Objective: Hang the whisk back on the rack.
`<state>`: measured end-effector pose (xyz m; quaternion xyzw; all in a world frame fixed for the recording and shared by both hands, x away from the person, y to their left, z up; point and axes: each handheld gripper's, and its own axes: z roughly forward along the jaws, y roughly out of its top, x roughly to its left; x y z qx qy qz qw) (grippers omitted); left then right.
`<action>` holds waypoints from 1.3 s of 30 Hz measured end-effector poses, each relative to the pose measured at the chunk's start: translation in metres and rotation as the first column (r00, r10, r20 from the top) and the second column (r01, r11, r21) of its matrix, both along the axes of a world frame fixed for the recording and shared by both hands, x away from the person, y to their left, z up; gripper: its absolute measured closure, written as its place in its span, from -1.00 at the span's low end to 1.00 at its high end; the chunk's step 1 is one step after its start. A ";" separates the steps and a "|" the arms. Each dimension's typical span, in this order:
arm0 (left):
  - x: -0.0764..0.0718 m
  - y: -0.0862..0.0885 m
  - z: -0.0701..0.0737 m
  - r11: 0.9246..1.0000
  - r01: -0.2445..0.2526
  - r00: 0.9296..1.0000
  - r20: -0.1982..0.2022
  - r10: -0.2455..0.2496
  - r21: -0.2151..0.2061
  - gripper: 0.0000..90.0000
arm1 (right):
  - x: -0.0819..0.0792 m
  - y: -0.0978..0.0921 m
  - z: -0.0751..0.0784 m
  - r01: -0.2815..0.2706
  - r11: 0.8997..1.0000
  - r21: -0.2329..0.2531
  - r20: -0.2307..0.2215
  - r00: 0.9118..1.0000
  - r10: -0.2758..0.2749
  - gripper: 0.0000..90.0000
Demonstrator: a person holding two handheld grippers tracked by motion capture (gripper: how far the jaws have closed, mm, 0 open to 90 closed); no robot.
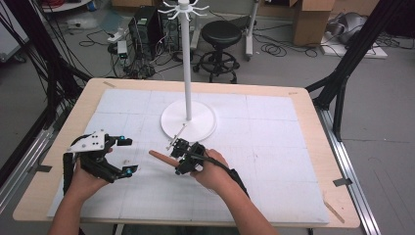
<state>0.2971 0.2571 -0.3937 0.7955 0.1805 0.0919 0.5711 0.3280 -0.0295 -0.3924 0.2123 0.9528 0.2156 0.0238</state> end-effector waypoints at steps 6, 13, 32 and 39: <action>0.000 -0.001 0.000 1.000 0.004 1.000 -0.003 -0.004 0.004 -0.85 | 0.003 -0.026 0.025 0.052 0.988 0.143 0.047 0.997 -0.060 0.58; 0.001 0.000 -0.001 1.000 0.003 1.000 -0.003 -0.003 0.002 -0.85 | 0.005 -0.058 0.050 0.099 0.947 0.306 0.104 0.985 -0.137 0.58; 0.000 -0.001 0.000 1.000 0.004 1.000 -0.004 -0.004 0.005 -0.85 | 0.019 -0.109 0.104 0.127 0.854 0.505 0.184 0.951 -0.250 0.58; 0.001 -0.001 0.000 1.000 0.006 1.000 0.001 -0.006 0.005 -0.85 | 0.034 -0.122 0.126 0.155 0.823 0.546 0.195 0.932 -0.305 0.58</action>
